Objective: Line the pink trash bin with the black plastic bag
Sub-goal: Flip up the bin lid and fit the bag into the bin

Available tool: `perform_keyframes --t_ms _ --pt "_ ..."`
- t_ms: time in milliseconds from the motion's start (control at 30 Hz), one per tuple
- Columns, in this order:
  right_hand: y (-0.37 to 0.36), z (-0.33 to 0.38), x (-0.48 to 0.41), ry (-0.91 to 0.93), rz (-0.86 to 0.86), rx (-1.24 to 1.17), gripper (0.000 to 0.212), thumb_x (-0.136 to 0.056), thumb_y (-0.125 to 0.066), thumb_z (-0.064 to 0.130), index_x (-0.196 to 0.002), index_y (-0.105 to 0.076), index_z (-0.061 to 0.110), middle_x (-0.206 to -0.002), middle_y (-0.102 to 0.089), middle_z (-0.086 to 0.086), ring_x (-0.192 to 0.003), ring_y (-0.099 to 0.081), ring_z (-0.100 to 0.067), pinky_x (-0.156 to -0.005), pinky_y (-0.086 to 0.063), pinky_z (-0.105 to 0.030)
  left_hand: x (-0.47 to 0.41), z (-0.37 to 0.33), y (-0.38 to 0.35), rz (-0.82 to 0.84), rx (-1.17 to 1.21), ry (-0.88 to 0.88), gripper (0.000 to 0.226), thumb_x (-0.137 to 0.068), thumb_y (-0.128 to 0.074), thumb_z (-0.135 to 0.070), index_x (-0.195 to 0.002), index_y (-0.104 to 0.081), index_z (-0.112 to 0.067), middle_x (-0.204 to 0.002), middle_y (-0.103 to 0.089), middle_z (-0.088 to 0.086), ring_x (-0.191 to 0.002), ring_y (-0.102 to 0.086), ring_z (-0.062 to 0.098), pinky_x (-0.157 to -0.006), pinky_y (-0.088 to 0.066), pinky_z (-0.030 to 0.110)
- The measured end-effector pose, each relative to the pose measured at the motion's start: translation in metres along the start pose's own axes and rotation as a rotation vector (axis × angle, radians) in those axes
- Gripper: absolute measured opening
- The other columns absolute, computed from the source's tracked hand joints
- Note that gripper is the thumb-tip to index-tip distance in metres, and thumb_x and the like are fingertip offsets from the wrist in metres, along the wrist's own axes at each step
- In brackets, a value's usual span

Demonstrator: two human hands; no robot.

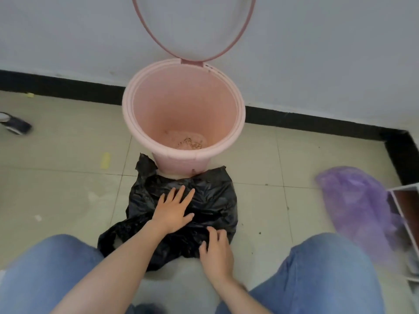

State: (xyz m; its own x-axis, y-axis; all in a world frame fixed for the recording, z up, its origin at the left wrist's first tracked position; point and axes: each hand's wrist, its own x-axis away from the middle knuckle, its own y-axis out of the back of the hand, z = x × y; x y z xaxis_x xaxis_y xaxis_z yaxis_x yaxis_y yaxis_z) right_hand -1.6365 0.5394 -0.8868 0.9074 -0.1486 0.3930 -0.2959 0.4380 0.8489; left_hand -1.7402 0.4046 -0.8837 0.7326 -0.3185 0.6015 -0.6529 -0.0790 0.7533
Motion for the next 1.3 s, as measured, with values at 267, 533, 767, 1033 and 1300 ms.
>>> perform_keyframes --t_ms 267,533,767,1033,1300 --pt "-0.010 -0.039 -0.014 -0.291 0.224 -0.159 0.071 -0.092 -0.042 0.020 -0.145 0.006 0.022 -0.156 -0.005 -0.013 -0.141 -0.010 -0.034 -0.115 -0.021 -0.041 0.013 -0.033 -0.050 0.219 0.374 0.205 0.070 -0.091 -0.026 -0.056 -0.144 0.008 -0.026 -0.145 -0.037 0.015 -0.126 -0.043 0.033 -0.099 -0.040 0.042" --pt "0.006 -0.043 -0.037 -0.702 -0.384 -0.424 0.066 -0.090 -0.050 0.037 -0.144 -0.018 0.017 -0.153 -0.015 -0.019 -0.140 -0.013 -0.036 -0.108 -0.028 -0.052 -0.015 -0.059 -0.018 -0.440 -0.013 -0.022 0.059 -0.069 -0.075 -0.034 -0.118 -0.056 -0.005 -0.111 -0.063 0.023 -0.100 -0.061 0.040 -0.073 -0.055 0.045" --pt "0.002 -0.062 -0.066 -0.769 -0.224 -1.101 0.088 -0.083 -0.061 0.042 -0.144 0.001 0.032 -0.157 -0.001 -0.008 -0.143 -0.012 -0.027 -0.116 -0.022 -0.047 -0.075 -0.060 -0.023 0.064 0.438 0.153 0.081 -0.081 -0.030 -0.069 -0.136 0.022 -0.042 -0.157 0.010 0.007 -0.141 -0.015 0.036 -0.113 -0.010 0.060" --pt "0.015 -0.071 -0.064 -0.514 -0.168 -1.102 0.067 -0.092 -0.048 0.038 -0.145 -0.007 0.031 -0.157 -0.013 0.001 -0.142 -0.015 -0.015 -0.119 -0.017 -0.043 -0.058 -0.093 -0.045 0.144 0.595 0.013 0.058 -0.090 -0.020 -0.057 -0.142 -0.002 -0.040 -0.157 -0.012 -0.004 -0.143 -0.018 0.022 -0.116 -0.014 0.053" --pt "0.045 -0.078 -0.065 -0.574 -0.193 -1.196 0.066 -0.089 -0.054 0.009 -0.143 -0.019 0.026 -0.149 -0.032 -0.006 -0.135 -0.033 -0.020 -0.115 -0.028 -0.040 -0.038 -0.129 -0.026 0.125 0.915 -0.016 0.056 -0.094 -0.029 -0.046 -0.144 -0.017 -0.022 -0.155 -0.018 -0.001 -0.143 -0.016 0.013 -0.119 -0.012 0.034"
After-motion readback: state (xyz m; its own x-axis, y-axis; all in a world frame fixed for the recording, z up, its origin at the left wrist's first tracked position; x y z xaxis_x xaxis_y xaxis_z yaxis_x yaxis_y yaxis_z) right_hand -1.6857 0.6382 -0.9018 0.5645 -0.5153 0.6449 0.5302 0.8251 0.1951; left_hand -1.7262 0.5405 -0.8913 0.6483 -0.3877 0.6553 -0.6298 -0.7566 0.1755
